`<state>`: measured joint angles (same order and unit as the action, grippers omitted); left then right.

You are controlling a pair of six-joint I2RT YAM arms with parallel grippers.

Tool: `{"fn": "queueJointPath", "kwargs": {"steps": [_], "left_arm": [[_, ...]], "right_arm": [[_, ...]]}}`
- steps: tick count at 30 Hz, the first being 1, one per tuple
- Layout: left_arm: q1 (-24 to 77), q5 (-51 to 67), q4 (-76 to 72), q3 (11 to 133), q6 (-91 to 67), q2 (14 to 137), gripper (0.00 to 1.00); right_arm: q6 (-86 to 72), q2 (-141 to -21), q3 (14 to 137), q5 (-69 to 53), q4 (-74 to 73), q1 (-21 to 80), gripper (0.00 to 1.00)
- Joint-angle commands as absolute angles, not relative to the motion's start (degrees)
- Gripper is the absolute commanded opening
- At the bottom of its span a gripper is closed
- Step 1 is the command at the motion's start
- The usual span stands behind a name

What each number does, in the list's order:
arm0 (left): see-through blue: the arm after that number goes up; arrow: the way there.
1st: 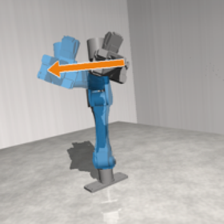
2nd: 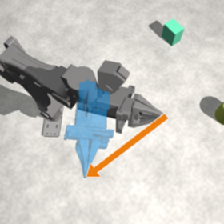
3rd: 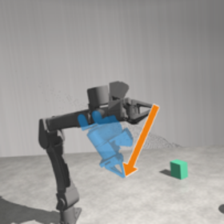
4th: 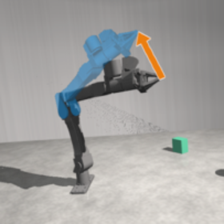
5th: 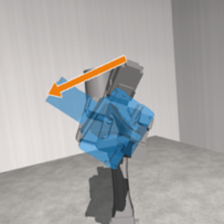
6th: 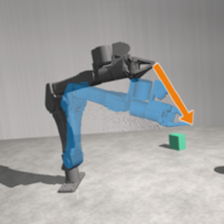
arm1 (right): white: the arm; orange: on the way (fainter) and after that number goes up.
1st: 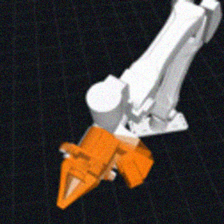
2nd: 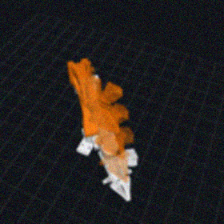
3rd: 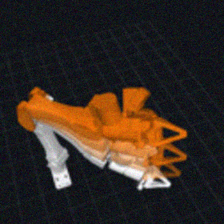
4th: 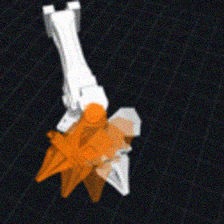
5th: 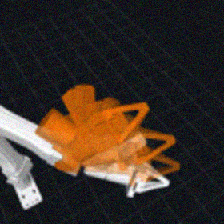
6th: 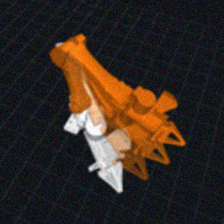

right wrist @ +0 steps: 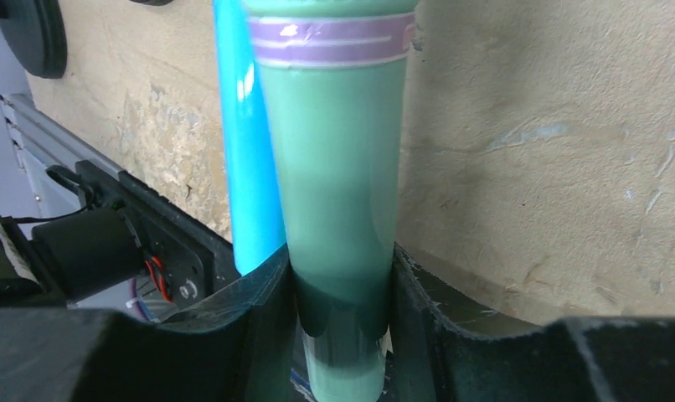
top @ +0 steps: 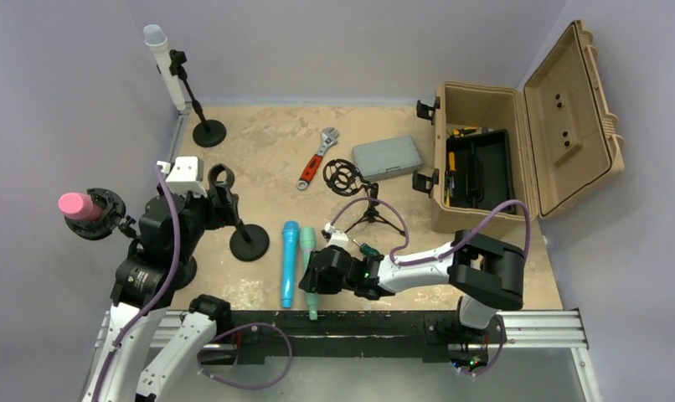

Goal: Remove the microphone from the stand

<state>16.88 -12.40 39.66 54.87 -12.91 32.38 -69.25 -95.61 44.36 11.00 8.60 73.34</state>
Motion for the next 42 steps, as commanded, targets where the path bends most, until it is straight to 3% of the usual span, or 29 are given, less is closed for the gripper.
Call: {"fn": "queueJointPath", "kwargs": {"steps": [1, 7, 14, 16, 22, 25, 33, 42], "left_arm": [[16.8, -12.9, 45.7, 61.0, -14.7, 35.3, 0.85], [16.8, -13.0, 47.8, 65.9, -13.9, 39.3, 0.91], [16.8, -13.5, 45.9, 66.5, -10.5, 40.4, 0.86], [16.8, -13.5, 46.0, 66.2, -10.0, 41.0, 0.80], [16.8, -10.2, 45.3, 62.7, -10.2, 40.8, 0.45], [16.8, -9.4, 44.9, 58.8, -10.6, 40.1, 0.34], [16.8, -8.4, 44.1, 48.6, -13.8, 40.3, 0.20], [16.8, -11.6, 43.8, 50.1, -15.8, 41.5, 0.23]], "right_arm": [[-68.4, -96.1, 46.9, 12.3, 11.6, 72.9, 0.44], [-66.8, -96.0, 47.4, 12.3, 11.5, 72.9, 0.60], [-59.1, -93.5, 50.0, 10.2, 11.0, 72.9, 0.68], [-56.7, -91.5, 49.7, 10.3, 11.8, 72.9, 0.68], [-52.0, -83.6, 45.0, 12.1, 15.2, 73.1, 0.68], [-49.0, -79.4, 42.6, 12.0, 18.1, 73.4, 0.67], [-41.6, -66.2, 39.5, 13.3, 22.6, 73.5, 0.67], [-37.5, -61.1, 41.7, 14.2, 20.6, 73.5, 0.67]]}}
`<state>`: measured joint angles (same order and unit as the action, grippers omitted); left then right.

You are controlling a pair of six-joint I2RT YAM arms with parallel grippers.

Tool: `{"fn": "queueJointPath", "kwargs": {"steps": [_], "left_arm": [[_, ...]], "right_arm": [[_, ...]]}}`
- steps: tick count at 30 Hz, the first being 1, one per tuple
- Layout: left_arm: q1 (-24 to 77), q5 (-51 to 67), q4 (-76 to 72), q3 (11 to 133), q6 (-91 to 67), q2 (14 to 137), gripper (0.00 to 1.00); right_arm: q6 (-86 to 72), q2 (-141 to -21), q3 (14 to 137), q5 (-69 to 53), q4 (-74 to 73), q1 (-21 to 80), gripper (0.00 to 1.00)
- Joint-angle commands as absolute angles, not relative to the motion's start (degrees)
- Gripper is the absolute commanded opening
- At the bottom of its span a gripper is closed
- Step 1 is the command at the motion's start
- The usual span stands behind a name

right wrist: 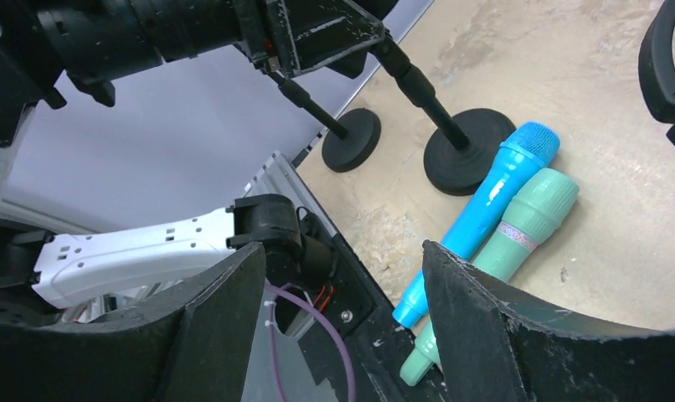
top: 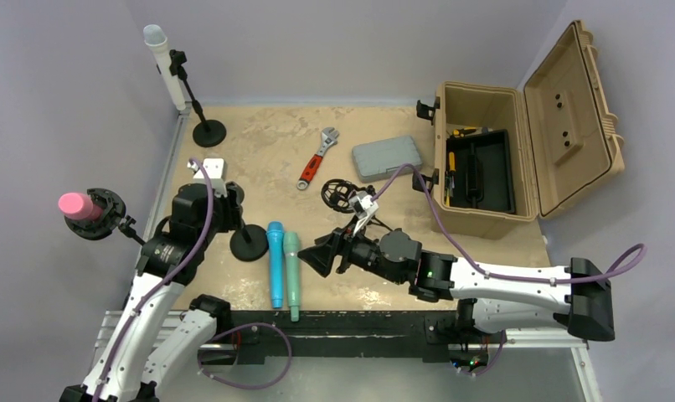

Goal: Remove the microphone from the stand

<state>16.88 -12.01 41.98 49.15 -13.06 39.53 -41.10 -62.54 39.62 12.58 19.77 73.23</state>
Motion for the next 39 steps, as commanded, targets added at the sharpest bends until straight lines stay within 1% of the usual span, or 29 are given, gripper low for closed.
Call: {"fn": "queueJointPath", "kwargs": {"steps": [1, 4, 7, 9, 15, 20, 24, 29, 35, 39], "left_arm": [[16.8, -11.6, 43.5, 50.6, -16.0, 42.2, 0.23], [16.8, -11.4, 42.2, 51.9, -17.4, 45.1, 0.22], [16.8, -11.3, 41.5, 51.9, -19.4, 47.6, 0.17], [16.7, -12.5, 41.1, 50.7, -21.2, 48.1, 0.17], [16.8, -17.6, 37.3, 45.9, -26.8, 47.8, 0.17], [16.8, -26.3, 32.9, 47.1, -28.8, 50.1, 0.14], [16.8, -31.1, 28.4, 52.1, -26.3, 55.7, 0.14], [16.8, -29.9, 22.9, 59.1, -25.2, 66.6, 0.14], [16.9, -31.2, 20.8, 69.8, -24.3, 81.0, 0.14], [16.9, -29.9, 20.5, 77.4, -22.9, 89.7, 0.15]], "right_arm": [[-37.5, -60.8, 41.9, 14.3, 20.3, 73.5, 0.67], [-37.5, -59.5, 42.7, 15.3, 18.6, 73.5, 0.67], [-37.1, -57.3, 43.3, 17.0, 16.9, 73.5, 0.67], [-37.2, -55.4, 43.1, 18.0, 16.1, 73.5, 0.67], [-37.5, -49.3, 41.1, 20.5, 15.2, 73.5, 0.68], [-37.0, -46.6, 40.2, 22.5, 14.0, 73.5, 0.69], [-37.0, -45.2, 40.3, 23.4, 12.6, 73.5, 0.69], [-37.6, -43.4, 40.4, 25.7, 10.1, 73.5, 0.70], [-38.6, -41.1, 40.9, 27.2, 6.5, 73.4, 0.70], [-40.3, -38.2, 39.9, 28.4, 4.2, 73.5, 0.70]]}}
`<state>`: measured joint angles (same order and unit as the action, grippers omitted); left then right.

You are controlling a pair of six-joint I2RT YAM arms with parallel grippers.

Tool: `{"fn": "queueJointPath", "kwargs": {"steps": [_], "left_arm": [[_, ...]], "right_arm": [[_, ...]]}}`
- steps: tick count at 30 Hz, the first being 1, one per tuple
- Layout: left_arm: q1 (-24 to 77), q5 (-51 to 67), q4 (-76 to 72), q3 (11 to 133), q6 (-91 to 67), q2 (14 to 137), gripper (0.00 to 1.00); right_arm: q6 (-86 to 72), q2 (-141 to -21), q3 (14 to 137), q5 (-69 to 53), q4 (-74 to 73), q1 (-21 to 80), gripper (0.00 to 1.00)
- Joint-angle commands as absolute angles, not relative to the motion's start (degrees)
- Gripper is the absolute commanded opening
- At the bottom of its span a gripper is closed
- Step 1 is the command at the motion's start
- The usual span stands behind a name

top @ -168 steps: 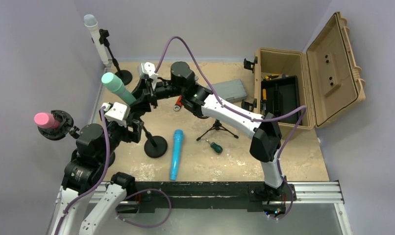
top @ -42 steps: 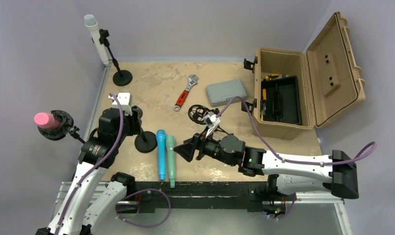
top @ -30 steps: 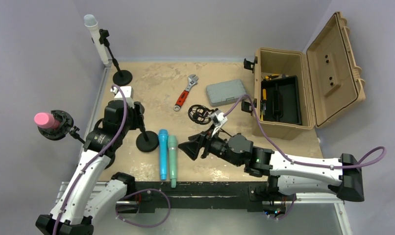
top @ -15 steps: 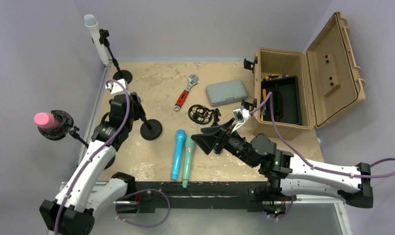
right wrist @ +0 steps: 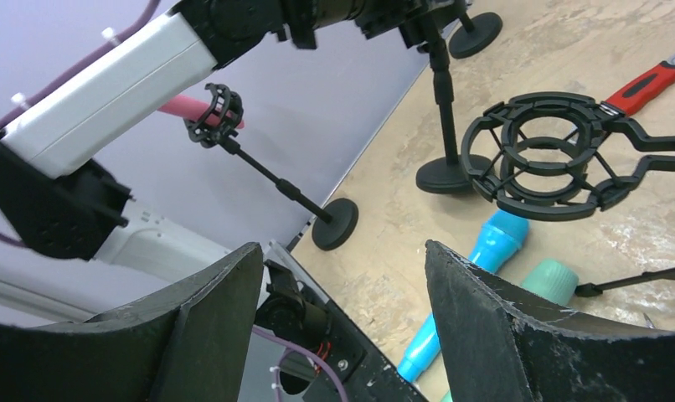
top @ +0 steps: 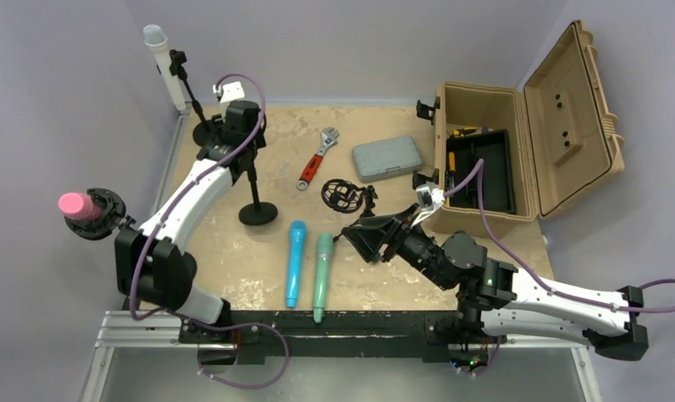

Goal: Remove the microphone from the stand

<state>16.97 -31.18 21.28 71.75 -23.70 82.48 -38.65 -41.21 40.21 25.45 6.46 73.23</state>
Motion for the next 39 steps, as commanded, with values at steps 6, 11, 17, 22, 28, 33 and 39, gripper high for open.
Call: {"fn": "queueJointPath", "kwargs": {"steps": [6, 11, 17, 22, 28, 33, 39], "left_arm": [[17.0, -26.5, 20.6, 83.4, -23.5, 95.4, 0.23], [16.9, -25.6, 21.5, 83.2, -23.5, 94.0, 0.60], [16.9, -23.9, 28.5, 84.4, -22.7, 89.5, 0.93], [16.9, -21.8, 31.4, 81.5, -20.5, 81.3, 0.96], [15.2, -15.4, 30.4, 78.5, -17.5, 77.9, 0.97], [12.8, -6.9, 40.4, 91.1, -13.5, 90.0, 0.94], [10.9, -0.7, 48.0, 110.2, -11.2, 111.2, 0.94]], "right_arm": [[-42.7, -33.8, 38.5, 30.0, 0.7, 73.5, 0.70], [-43.2, -32.4, 37.9, 30.3, 0.2, 73.4, 0.70], [-42.0, -34.9, 38.3, 28.8, 1.3, 73.4, 0.70], [-41.4, -37.1, 38.4, 27.1, 3.0, 73.4, 0.70], [-40.9, -37.6, 38.6, 25.9, 3.7, 73.4, 0.70], [-41.3, -37.0, 39.7, 26.4, 2.3, 73.5, 0.70], [-42.5, -35.6, 40.4, 27.7, -1.3, 73.4, 0.70]]}}
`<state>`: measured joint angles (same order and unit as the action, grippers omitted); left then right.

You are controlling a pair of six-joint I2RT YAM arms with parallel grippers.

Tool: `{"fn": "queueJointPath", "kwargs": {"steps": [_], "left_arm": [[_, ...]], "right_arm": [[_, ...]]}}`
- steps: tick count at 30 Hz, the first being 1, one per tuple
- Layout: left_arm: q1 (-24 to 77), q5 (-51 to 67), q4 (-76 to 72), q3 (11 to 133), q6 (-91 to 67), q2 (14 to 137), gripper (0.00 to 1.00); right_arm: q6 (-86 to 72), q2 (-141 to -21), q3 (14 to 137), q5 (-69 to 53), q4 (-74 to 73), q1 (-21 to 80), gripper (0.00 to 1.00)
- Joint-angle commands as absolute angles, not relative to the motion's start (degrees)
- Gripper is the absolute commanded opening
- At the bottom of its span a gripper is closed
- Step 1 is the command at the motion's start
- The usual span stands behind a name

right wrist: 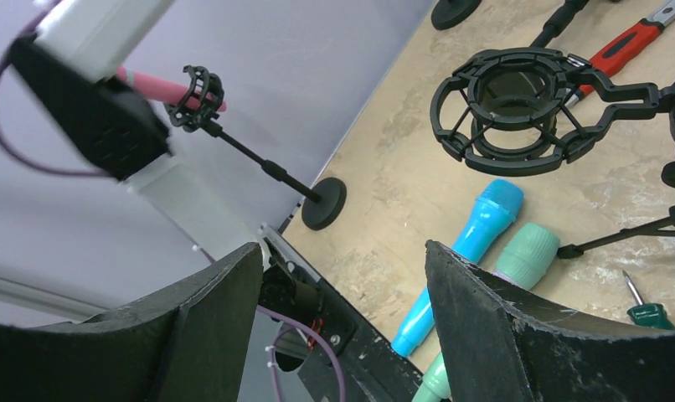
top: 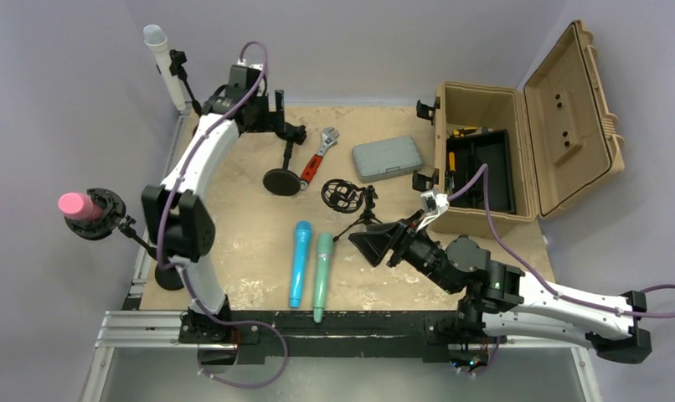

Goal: Remove the microphone from the stand

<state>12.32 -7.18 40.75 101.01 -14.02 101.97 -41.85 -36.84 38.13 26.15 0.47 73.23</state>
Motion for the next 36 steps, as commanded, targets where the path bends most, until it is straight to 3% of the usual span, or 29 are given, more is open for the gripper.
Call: {"fn": "queueJointPath", "kwargs": {"steps": [1, 6, 14, 19, 24, 28, 33, 36], "left_arm": [[10.4, 1.5, 49.2, 113.6, -11.3, 114.9, 0.94], [9.4, 5.0, 56.9, 128.2, -11.8, 129.5, 0.91], [9.5, 17.1, 50.0, 121.9, -16.2, 134.5, 0.71], [9.6, 18.5, 47.5, 121.2, -15.9, 135.1, 0.42], [9.6, 15.5, 43.3, 119.2, -12.1, 130.5, 0.00], [9.6, 12.0, 36.8, 112.8, -9.9, 122.4, 0.00], [9.6, 9.1, 21.4, 95.4, -8.6, 106.6, 0.00], [9.5, 10.3, 22.4, 95.6, -8.2, 104.5, 0.00]], "right_arm": [[-42.8, -35.4, 40.6, 28.0, -2.3, 73.4, 0.70], [-44.6, -33.1, 41.3, 30.1, -6.7, 73.4, 0.70], [-46.1, -31.6, 40.7, 31.9, -8.0, 73.4, 0.70], [-45.8, -34.9, 42.0, 31.3, -7.6, 73.4, 0.70], [-45.8, -37.0, 42.6, 29.6, -6.5, 73.5, 0.70], [-46.2, -36.5, 41.7, 29.0, -5.6, 73.4, 0.70], [-46.6, -35.8, 40.6, 28.8, -4.7, 73.4, 0.70], [-46.7, -36.5, 41.2, 28.4, -4.4, 73.4, 0.70]]}}
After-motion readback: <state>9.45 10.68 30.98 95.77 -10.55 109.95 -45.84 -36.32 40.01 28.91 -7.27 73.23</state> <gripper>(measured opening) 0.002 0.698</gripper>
